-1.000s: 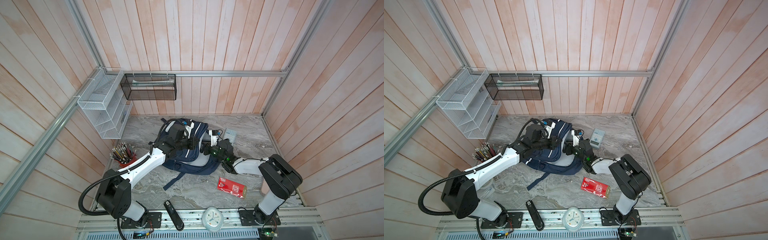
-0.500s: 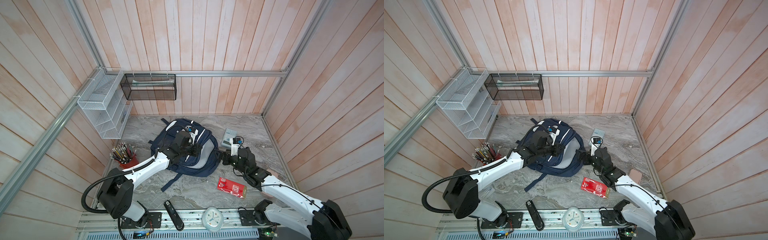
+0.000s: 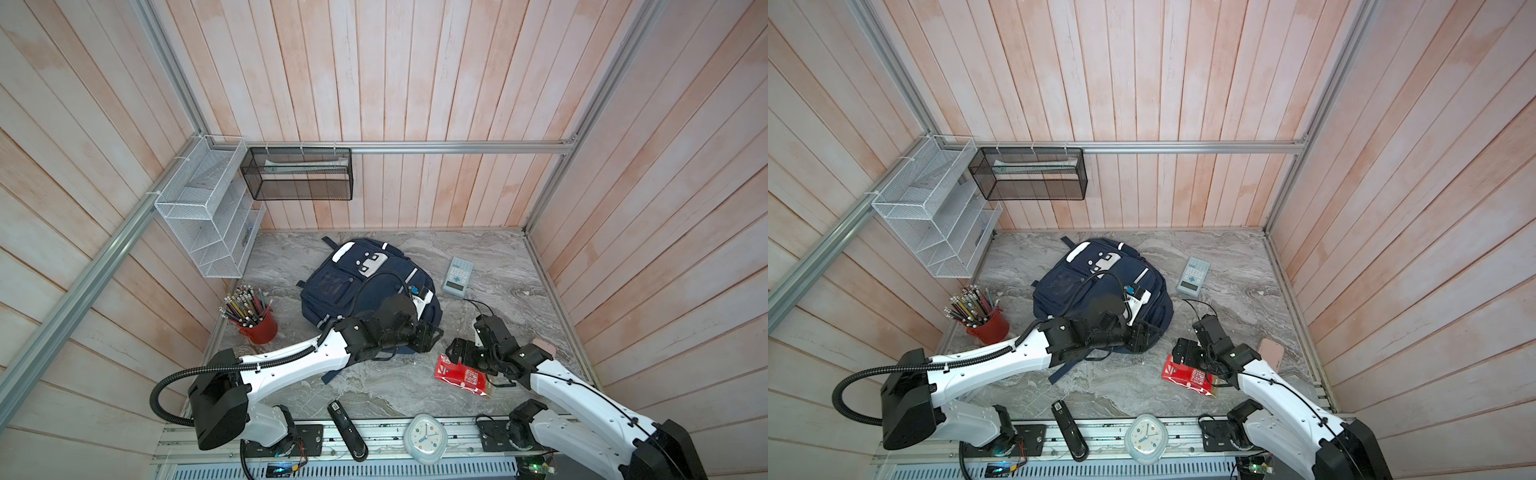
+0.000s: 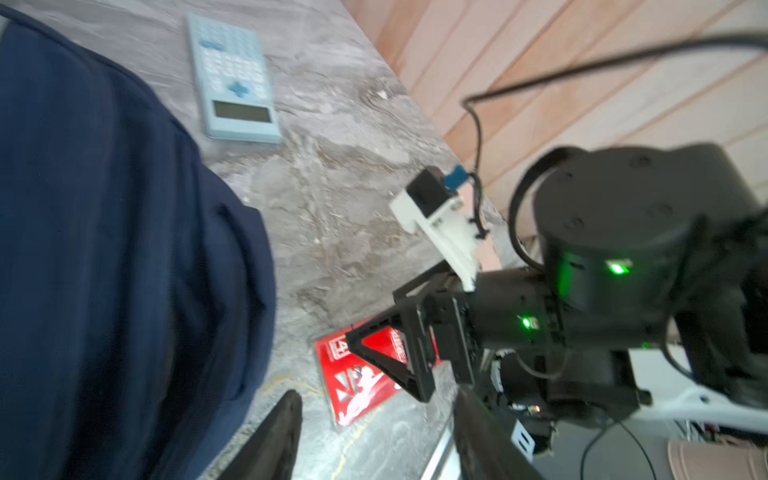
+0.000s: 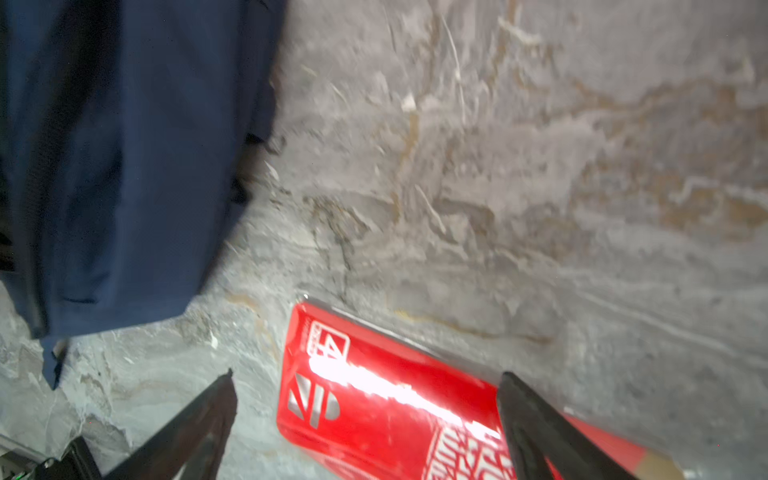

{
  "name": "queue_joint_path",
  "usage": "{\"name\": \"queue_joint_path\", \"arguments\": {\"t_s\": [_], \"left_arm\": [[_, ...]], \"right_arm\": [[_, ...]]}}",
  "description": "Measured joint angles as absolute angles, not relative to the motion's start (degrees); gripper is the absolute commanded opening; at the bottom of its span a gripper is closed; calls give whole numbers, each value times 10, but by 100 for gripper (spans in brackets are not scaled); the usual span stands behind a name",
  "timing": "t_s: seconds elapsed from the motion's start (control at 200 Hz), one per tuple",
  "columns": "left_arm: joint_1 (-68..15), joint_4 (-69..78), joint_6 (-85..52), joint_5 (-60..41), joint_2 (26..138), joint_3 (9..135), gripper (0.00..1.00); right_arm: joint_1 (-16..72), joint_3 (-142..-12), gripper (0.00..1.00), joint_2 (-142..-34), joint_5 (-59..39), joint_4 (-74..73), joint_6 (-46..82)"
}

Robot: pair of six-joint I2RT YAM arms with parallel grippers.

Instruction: Pack the student bag

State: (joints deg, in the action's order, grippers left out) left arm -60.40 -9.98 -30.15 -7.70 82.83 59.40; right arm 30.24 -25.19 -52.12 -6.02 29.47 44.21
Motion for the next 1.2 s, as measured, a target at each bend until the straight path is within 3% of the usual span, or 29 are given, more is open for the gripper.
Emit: {"name": "queue_joint_path", "arguments": {"t_s": [0.24, 0.79, 1.055, 1.2], "left_arm": [[-659, -92, -314, -88, 940, 591, 49], [-660, -86, -313, -73, 1084, 628, 42], [-656, -64, -316, -56, 1110, 647, 40], [-642, -43, -325, -62, 1118, 649, 40]], "right_arm": [[304, -251, 98, -493, -77, 377, 478], [387, -268, 98, -516, -101, 469, 536], [405, -272, 88, -536, -96, 483, 540], [406, -261, 78, -554, -100, 459, 537]]}}
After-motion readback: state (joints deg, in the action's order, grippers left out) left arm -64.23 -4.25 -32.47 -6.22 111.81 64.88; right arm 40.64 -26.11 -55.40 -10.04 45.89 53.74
